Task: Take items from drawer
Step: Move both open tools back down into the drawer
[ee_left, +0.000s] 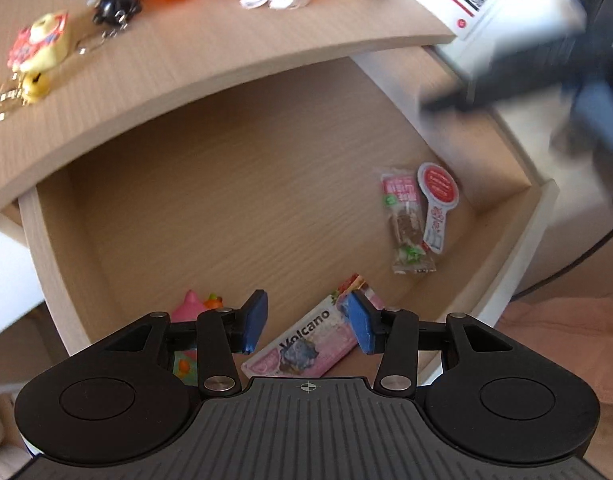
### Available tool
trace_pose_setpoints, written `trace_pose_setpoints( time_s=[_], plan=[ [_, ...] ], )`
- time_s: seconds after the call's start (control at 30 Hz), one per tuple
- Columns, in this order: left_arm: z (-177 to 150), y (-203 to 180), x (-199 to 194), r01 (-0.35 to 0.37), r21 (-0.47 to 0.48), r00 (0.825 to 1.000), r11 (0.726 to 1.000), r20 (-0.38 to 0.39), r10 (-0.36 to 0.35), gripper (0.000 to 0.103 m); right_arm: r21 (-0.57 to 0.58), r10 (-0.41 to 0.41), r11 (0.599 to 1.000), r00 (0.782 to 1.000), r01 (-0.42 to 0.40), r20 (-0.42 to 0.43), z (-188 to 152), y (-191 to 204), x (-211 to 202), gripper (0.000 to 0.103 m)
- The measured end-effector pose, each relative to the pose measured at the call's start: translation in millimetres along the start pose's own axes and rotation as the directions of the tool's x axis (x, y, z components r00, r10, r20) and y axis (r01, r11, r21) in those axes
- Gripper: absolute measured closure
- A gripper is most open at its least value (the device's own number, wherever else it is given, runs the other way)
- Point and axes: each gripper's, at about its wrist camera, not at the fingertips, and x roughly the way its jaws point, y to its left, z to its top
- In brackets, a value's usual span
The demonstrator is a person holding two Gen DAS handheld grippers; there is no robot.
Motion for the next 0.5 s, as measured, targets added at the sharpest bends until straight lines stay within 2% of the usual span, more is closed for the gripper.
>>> trace_pose_setpoints(
  time_s=[0.07, 0.17, 0.3, 0.43, 0.5],
  plan=[
    [-3, 4, 1, 0.003, -0.030, 1.000, 1.000, -0.004, -0.003, 0.054, 0.068, -0.019, 0.997, 0.993, 0.028, -0.120, -11, -14, 29, 0.024],
    [-5, 8, 1, -0.008, -0.060, 1.000, 0.998, 0.007, 0.009, 0.055, 0.119, -0.038, 0.991, 0.972, 0.067, -0.231, -24, -27, 56, 0.024],
    [-12, 11, -9, -0.036, -0.110, 0.995, 0.993, 0.085, 0.046, 0.055, 0.130, -0.082, 0.983, 0.949, 0.127, -0.303, -34, -32, 76, 0.024],
    [-19, 20, -22, -0.015, -0.230, 0.986, 0.973, 0.161, 0.053, 0.055, 0.100, -0.141, 0.977, 0.925, 0.187, -0.352, -34, -27, 95, 0.024],
    [-20, 22, -28, -0.014, -0.258, 0.979, 0.966, 0.193, 0.066, 0.055, 0.086, -0.166, 0.974, 0.919, 0.210, -0.358, -33, -23, 103, 0.019]
  ],
)
